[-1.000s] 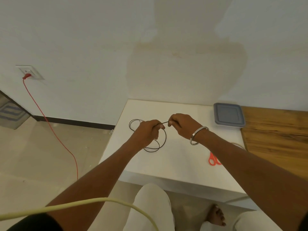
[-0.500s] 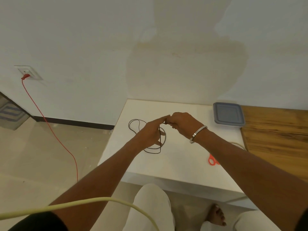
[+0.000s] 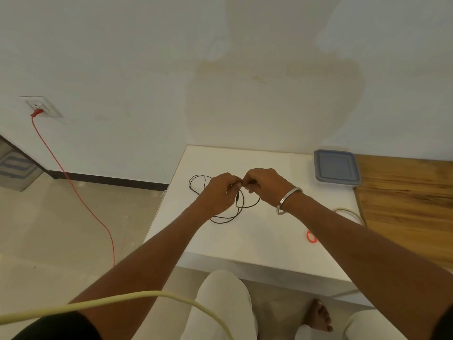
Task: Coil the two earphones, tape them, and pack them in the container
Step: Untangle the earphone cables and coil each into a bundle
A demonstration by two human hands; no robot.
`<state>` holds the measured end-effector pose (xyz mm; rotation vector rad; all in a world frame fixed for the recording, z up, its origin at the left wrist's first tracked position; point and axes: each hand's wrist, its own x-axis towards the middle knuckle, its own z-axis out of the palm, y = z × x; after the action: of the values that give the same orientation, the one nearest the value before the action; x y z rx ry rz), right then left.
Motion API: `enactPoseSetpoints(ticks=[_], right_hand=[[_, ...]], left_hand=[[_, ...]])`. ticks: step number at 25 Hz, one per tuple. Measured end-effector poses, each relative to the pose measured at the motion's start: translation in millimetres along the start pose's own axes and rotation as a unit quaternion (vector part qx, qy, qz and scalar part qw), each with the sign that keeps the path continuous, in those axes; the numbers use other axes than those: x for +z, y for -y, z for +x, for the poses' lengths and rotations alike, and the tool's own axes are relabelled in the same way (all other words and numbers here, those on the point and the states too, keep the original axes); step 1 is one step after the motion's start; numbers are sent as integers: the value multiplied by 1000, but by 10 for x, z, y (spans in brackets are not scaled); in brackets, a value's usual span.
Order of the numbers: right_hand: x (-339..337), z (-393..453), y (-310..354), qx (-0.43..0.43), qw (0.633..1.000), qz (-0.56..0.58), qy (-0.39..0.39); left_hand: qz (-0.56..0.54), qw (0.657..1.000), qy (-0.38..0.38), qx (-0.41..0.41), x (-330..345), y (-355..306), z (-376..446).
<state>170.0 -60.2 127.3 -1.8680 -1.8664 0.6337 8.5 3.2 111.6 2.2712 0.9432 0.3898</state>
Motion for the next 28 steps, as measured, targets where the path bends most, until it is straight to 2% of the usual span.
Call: enactPoseSetpoints(ticks=[3,5,9,13,16,18,20,24,28], right_hand=[[15,-52,6,18,998,55,-18],[6,-75,-20,36,995,79,-37],[-54,-73,-199,52,996,1,-73],[-78,-96,-223,98,982,115,-112],[-77,-77,-145,49,988,122,-83],[-66,-53,-84,6,995,67,-67],[-54,-26,-42,-13,997,43,-62],[-78,-28,-35,1,996,56,-70],[-106,-79,-106,35,995,55,-73]], left_hand=[[-68,997,7,-43,-6,-26,-32],[-83,995,-24,-53,-26,-11,-24],[-77,991,-88,-71,-139,130,-67],[-15,990,-85,-113,-142,241,-82],[8,996,-48,-79,-52,134,-106],[-10,1000,-17,-15,4,3,-110],[-41,998,-19,41,25,-116,-68],[-77,996,-34,13,-64,-162,12],[-40,998,-48,7,-175,24,-27]])
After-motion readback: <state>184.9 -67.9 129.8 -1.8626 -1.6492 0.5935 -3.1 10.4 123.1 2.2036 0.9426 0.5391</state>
